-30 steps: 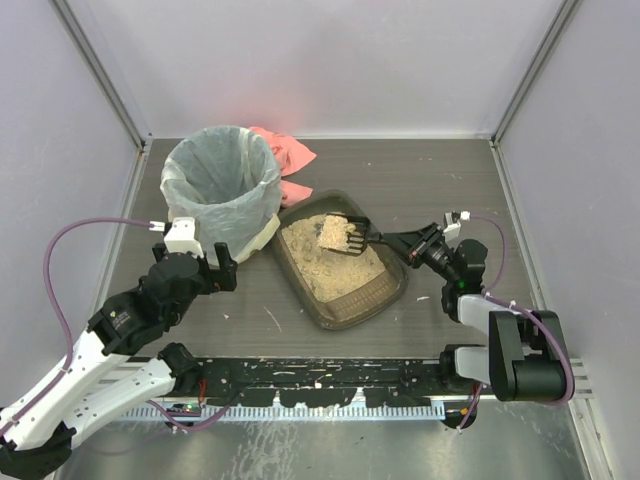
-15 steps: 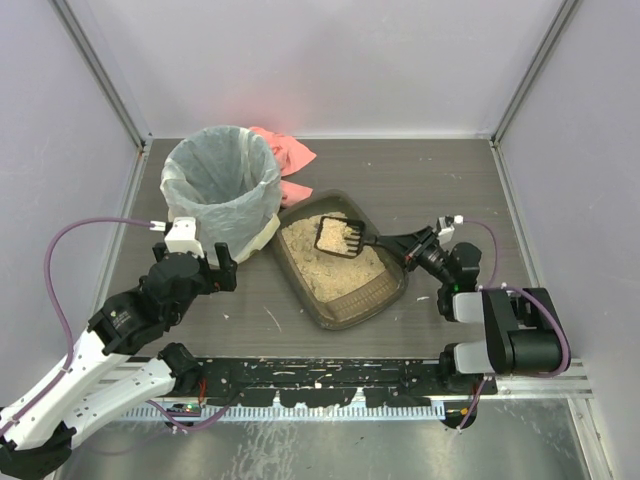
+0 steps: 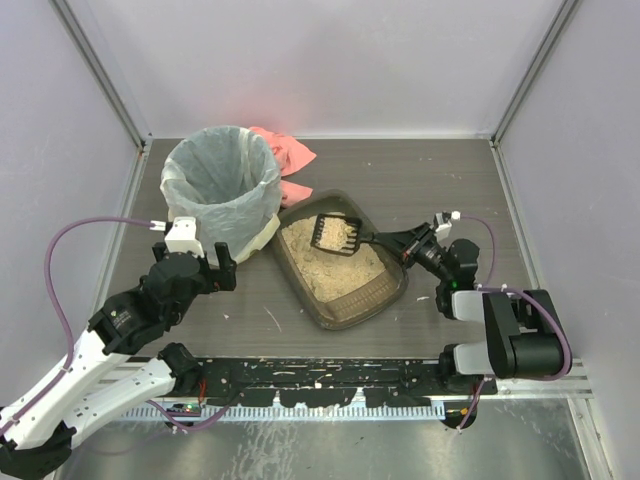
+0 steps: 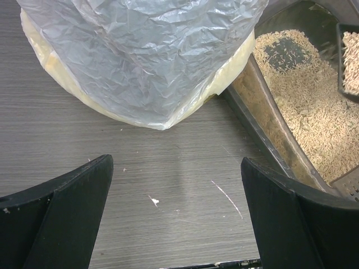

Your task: Clean the litter box

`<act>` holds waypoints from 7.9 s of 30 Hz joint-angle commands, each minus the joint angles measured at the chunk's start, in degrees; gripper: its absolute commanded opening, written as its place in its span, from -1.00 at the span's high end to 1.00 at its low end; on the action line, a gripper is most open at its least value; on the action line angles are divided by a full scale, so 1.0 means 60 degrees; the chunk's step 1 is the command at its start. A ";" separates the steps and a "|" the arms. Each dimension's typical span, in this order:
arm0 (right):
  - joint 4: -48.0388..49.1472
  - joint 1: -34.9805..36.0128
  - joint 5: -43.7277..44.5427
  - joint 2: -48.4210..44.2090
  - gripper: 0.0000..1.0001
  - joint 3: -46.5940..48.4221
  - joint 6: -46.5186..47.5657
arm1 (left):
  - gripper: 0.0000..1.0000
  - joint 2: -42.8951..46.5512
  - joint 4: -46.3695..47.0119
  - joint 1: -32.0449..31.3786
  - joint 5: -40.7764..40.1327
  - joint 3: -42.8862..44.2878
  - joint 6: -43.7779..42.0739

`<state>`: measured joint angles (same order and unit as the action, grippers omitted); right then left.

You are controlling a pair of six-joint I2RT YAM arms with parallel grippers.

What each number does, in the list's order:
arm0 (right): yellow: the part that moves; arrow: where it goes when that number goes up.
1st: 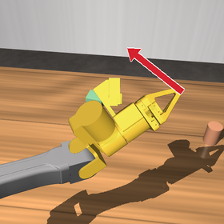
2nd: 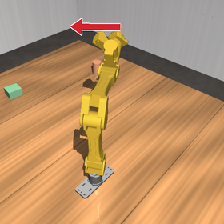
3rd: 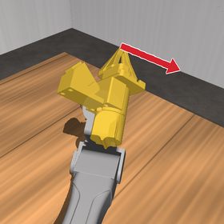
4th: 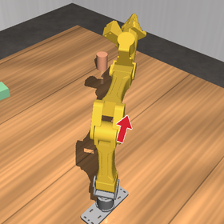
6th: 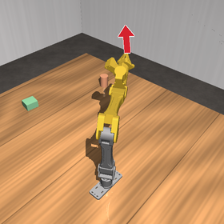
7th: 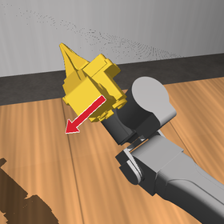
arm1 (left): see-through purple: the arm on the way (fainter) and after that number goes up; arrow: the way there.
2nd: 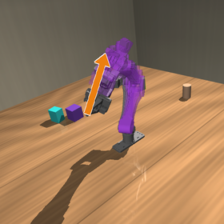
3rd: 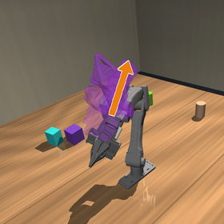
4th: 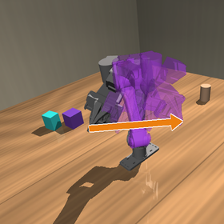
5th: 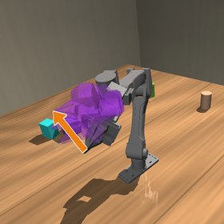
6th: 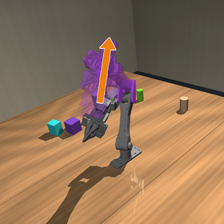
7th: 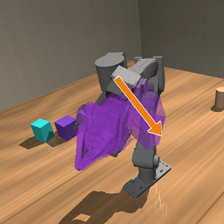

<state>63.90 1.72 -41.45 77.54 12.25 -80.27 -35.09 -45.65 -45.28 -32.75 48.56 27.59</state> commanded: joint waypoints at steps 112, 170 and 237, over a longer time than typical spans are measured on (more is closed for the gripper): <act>-1.0662 0.7291 0.4693 0.3840 0.99 1.5538 1.5439 | -0.96 0.1159 -0.0443 0.0019 -0.0368 0.0003 0.0663; -1.4387 0.5552 0.4072 -0.2609 0.99 0.6602 0.9892 | -0.35 -0.6096 0.5491 -0.0851 0.1815 0.0124 0.1237; -1.8279 0.6339 1.1446 -0.0998 0.99 0.9179 0.9741 | -0.81 -0.1823 0.1526 0.0187 0.2444 0.1392 -0.2033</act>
<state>-44.42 38.72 23.22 68.42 64.23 -20.16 -49.80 -31.05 -44.49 -11.94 55.68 17.10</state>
